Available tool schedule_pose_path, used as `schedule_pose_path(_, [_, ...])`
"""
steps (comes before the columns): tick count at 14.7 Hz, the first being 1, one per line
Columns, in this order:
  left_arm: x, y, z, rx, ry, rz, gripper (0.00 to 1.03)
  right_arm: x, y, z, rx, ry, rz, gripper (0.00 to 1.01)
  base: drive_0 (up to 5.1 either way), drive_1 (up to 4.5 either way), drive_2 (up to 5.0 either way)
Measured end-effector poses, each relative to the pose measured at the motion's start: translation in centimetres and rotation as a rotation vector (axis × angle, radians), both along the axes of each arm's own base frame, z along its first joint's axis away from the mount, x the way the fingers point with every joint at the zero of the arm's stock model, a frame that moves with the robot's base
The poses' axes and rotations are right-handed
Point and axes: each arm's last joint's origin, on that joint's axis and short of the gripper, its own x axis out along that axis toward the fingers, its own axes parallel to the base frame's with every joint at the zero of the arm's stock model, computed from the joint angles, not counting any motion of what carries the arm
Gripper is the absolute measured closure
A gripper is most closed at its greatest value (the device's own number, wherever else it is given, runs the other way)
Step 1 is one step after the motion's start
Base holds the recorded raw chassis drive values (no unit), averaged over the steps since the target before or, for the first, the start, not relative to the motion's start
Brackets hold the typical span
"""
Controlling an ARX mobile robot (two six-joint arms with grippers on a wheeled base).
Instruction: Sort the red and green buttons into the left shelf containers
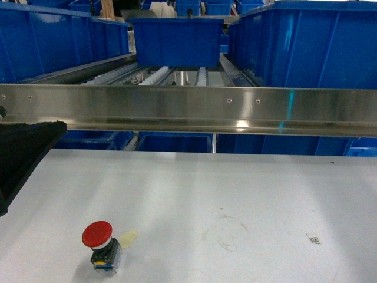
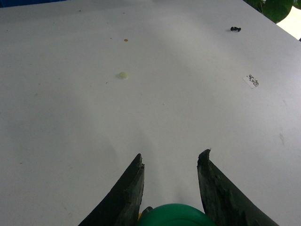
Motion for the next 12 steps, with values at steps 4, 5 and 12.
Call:
schedule_pose_path(4, [0.0,0.0,0.0,0.0,0.0,0.0,0.05,-1.2,1.0,3.7,-0.025,-0.079,0.066,0.7,0.0,0.0,0.0])
schedule_pose_path(5, [0.0,0.0,0.0,0.0,0.0,0.0,0.05,-1.4,1.1,4.8,-0.039,-0.113,0.077,0.7,0.0,0.0,0.0])
schedule_pose_path(12, [0.0,0.0,0.0,0.0,0.0,0.0,0.05,-5.9,2.2,12.9,-0.077,-0.3,0.223,0.7,0.0,0.0,0.0])
